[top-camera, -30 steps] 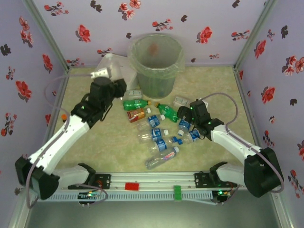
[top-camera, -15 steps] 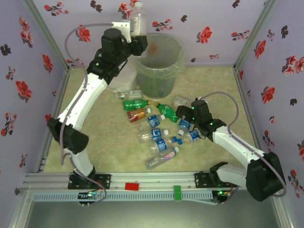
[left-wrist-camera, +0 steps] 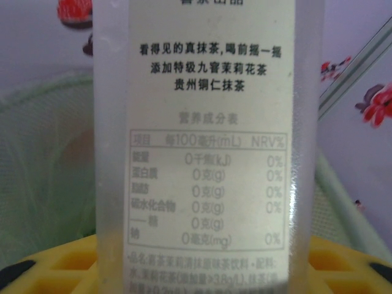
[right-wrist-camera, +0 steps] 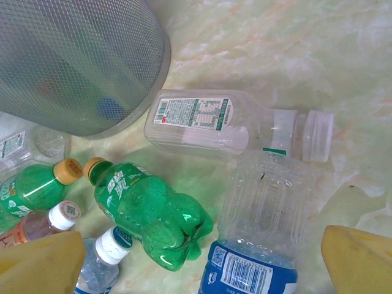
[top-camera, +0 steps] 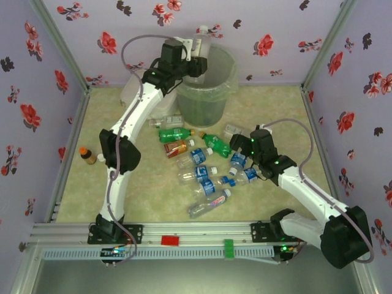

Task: Put the plastic bottles in the bin

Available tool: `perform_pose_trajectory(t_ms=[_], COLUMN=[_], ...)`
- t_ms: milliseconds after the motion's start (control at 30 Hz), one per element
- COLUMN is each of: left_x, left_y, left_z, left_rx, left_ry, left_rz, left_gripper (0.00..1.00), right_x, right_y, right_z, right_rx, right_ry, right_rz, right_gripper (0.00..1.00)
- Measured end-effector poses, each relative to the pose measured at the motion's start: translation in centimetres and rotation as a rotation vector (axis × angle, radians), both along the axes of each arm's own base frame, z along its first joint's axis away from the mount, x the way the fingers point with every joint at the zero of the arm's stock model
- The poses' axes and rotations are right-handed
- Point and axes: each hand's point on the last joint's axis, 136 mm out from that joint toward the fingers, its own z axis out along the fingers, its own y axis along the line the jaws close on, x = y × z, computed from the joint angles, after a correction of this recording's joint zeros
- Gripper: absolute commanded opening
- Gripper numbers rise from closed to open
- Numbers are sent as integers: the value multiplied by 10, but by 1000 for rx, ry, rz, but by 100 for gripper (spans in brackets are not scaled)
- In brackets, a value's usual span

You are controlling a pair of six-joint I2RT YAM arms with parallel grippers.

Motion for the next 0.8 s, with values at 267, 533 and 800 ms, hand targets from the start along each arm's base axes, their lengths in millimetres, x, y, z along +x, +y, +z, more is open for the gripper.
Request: perform_pose_trajectory(t_ms=[267, 533, 800], left_x=[2, 5, -20], left_y=[-2, -4, 1], left_z=[-14, -4, -11], left_rx=[15, -1, 47], left_ry=[26, -11, -27], left_rz=[-7, -8, -39], left_gripper=[100, 100, 100], right_x=[0, 0, 0], right_y=[0, 0, 0], right_z=[0, 0, 0], right_rx=[0, 0, 0], right_ry=[0, 1, 1], right_rz=[0, 0, 0], right_gripper=[100, 100, 100])
